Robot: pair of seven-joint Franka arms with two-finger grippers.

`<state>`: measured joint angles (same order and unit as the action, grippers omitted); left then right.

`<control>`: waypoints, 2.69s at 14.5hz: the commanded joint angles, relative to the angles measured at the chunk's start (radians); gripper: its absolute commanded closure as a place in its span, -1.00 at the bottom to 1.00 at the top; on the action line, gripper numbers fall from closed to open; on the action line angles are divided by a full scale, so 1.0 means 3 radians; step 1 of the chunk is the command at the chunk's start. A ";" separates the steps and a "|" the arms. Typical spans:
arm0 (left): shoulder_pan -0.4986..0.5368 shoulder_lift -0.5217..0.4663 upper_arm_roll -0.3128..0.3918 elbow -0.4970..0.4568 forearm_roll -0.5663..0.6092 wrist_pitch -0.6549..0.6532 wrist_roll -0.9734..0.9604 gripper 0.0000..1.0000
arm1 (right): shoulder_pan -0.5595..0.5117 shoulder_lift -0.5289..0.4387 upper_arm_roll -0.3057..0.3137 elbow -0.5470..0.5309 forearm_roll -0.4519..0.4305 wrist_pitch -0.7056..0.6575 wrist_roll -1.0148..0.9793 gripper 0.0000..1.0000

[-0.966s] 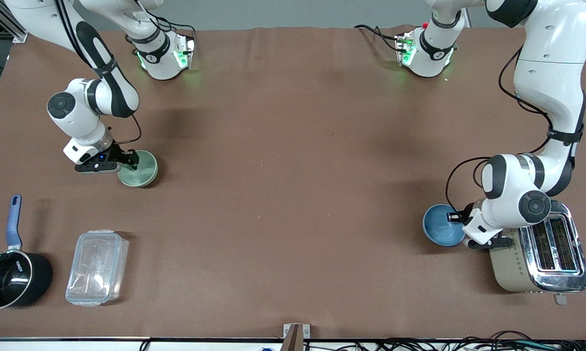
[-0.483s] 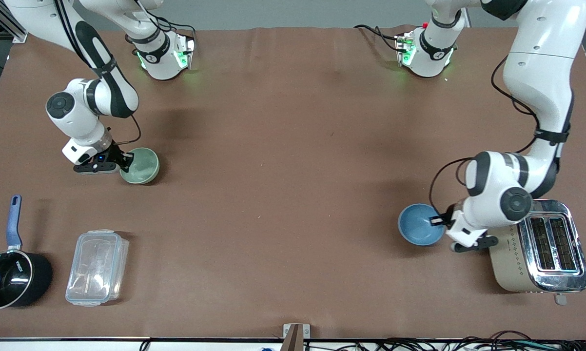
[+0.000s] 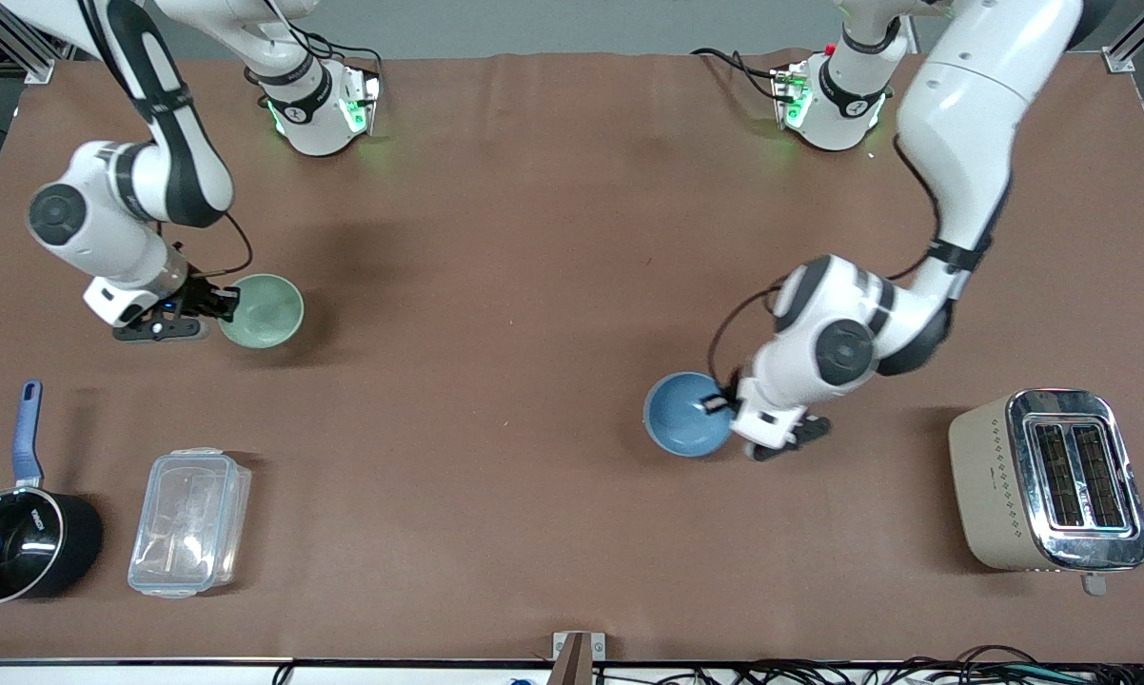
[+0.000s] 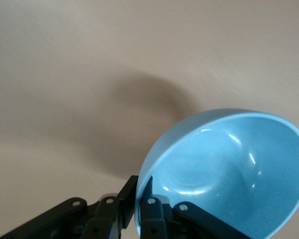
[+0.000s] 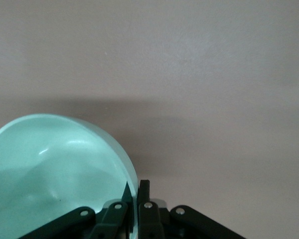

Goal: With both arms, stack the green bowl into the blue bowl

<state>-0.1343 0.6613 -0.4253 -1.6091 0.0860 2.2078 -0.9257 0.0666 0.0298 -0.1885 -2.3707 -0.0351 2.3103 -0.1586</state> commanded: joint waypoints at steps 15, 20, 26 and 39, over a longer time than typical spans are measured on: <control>-0.0980 0.0200 0.0195 0.0531 0.0163 0.0154 -0.1245 -1.00 | 0.0361 0.0417 0.1037 0.1455 0.0235 -0.1157 0.1904 1.00; -0.0234 -0.0500 0.0191 0.0659 0.0158 -0.0843 -0.0195 -1.00 | 0.0912 0.0723 0.1042 0.1449 0.0317 -0.0631 0.2756 1.00; 0.0544 -0.1124 0.0191 0.0665 0.0158 -0.1662 0.0871 -1.00 | 0.1317 0.1112 0.1053 0.1465 0.0332 0.0040 0.3315 1.00; 0.1046 -0.1856 0.0180 0.0445 0.0123 -0.2133 0.2221 -1.00 | 0.1378 0.1440 0.1242 0.1506 0.0322 0.0444 0.3591 0.96</control>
<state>0.1643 0.1527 -0.3630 -1.4236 0.1204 1.5592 -0.2894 0.4796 0.4421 0.1776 -1.9350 0.0449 2.4325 0.9060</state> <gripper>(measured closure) 0.000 0.947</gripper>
